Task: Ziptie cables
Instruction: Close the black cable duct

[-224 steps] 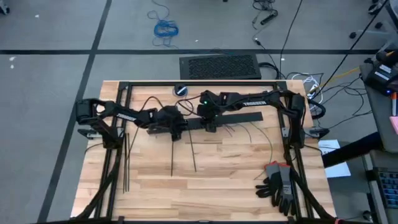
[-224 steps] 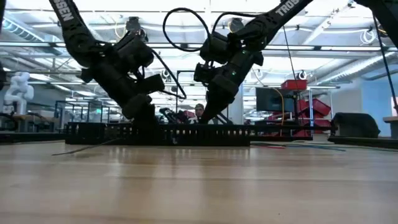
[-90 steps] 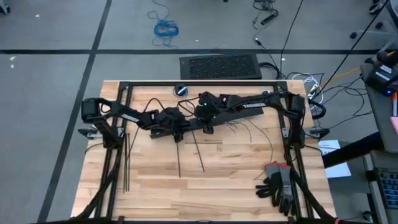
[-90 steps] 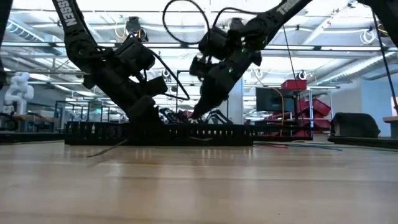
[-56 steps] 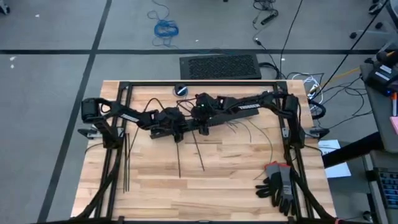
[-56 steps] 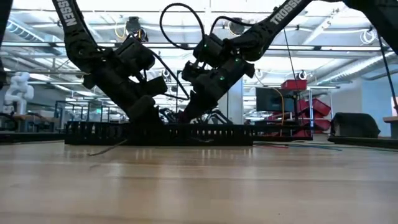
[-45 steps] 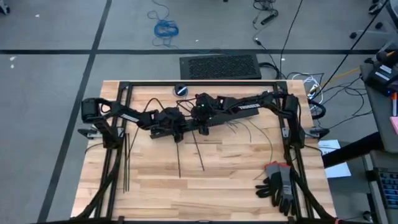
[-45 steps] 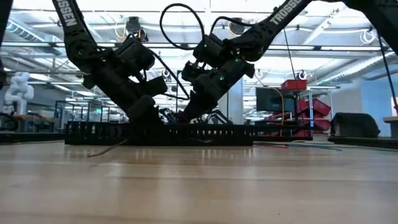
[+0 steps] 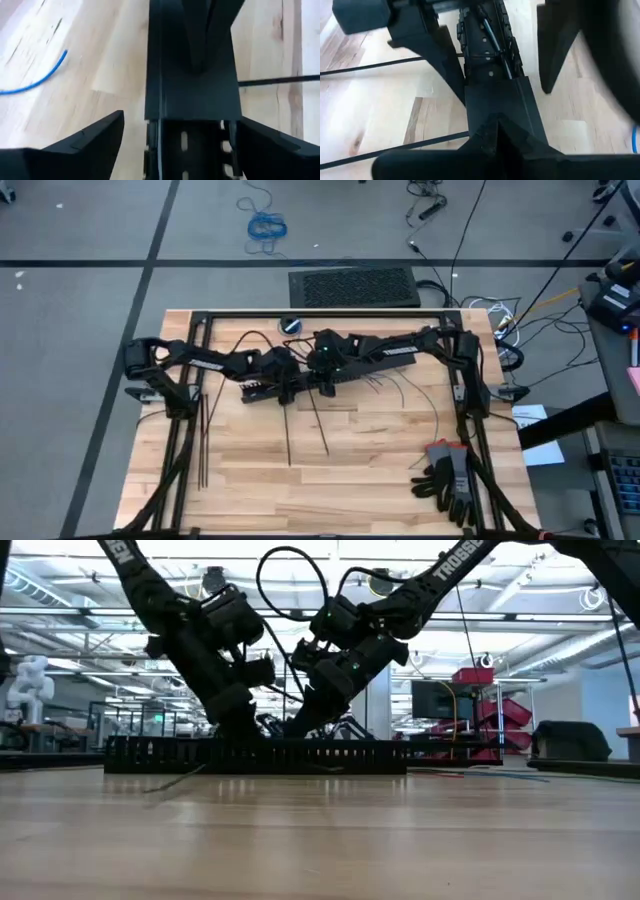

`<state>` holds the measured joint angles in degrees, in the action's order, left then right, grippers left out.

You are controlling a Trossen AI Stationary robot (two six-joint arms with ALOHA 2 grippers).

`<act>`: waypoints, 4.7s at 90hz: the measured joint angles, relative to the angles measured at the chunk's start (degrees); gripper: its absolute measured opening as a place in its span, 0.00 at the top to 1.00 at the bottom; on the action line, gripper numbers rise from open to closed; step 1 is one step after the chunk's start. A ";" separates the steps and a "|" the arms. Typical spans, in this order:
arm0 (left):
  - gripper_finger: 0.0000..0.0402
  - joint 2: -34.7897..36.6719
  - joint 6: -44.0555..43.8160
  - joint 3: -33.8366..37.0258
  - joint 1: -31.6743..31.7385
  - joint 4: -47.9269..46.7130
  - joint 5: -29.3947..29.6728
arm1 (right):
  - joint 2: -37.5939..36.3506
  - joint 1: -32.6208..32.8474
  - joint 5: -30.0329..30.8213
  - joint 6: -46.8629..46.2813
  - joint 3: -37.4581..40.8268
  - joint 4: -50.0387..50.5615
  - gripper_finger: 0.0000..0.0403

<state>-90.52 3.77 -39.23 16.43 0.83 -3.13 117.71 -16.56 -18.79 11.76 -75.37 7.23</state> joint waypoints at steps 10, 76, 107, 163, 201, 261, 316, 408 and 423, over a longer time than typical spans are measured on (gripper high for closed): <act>0.15 0.88 -0.50 0.61 -0.05 -2.77 -0.14 | 0.00 -0.15 -0.04 0.13 0.02 0.08 1.00; 0.15 0.48 -2.58 16.54 0.08 27.25 -0.14 | 0.00 -0.22 0.31 0.21 0.06 0.91 1.00; 0.30 -6.37 -5.55 16.90 0.00 38.94 -0.12 | 0.00 -0.26 0.40 -1.06 0.15 1.16 1.00; 0.33 -9.49 -6.54 16.88 -0.44 42.42 -1.04 | 2.77 1.16 -0.17 -4.69 -0.86 -3.90 1.00; 0.36 -6.89 -7.78 16.77 -0.49 36.30 -1.10 | 0.52 1.12 -0.99 -4.12 -0.88 0.02 1.00; 0.36 -6.98 -7.46 15.04 -0.94 35.42 -0.78 | 3.07 2.75 -1.74 -5.33 -0.70 -11.44 1.00; 0.36 -6.95 -6.92 14.76 -1.08 35.83 -0.90 | -5.99 1.25 -0.32 -3.16 -3.79 -1.24 1.00; 0.36 -6.98 -6.29 13.69 -1.08 35.73 -1.15 | 3.85 2.06 0.29 -0.90 -9.37 -2.03 1.00; 0.36 -7.00 -6.27 13.69 -1.08 35.73 -1.15 | -2.57 2.91 4.11 2.44 -9.62 3.27 1.00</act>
<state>-97.51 -2.50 -25.54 15.35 36.56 -4.28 115.14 -13.65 -14.68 14.20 -84.99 10.50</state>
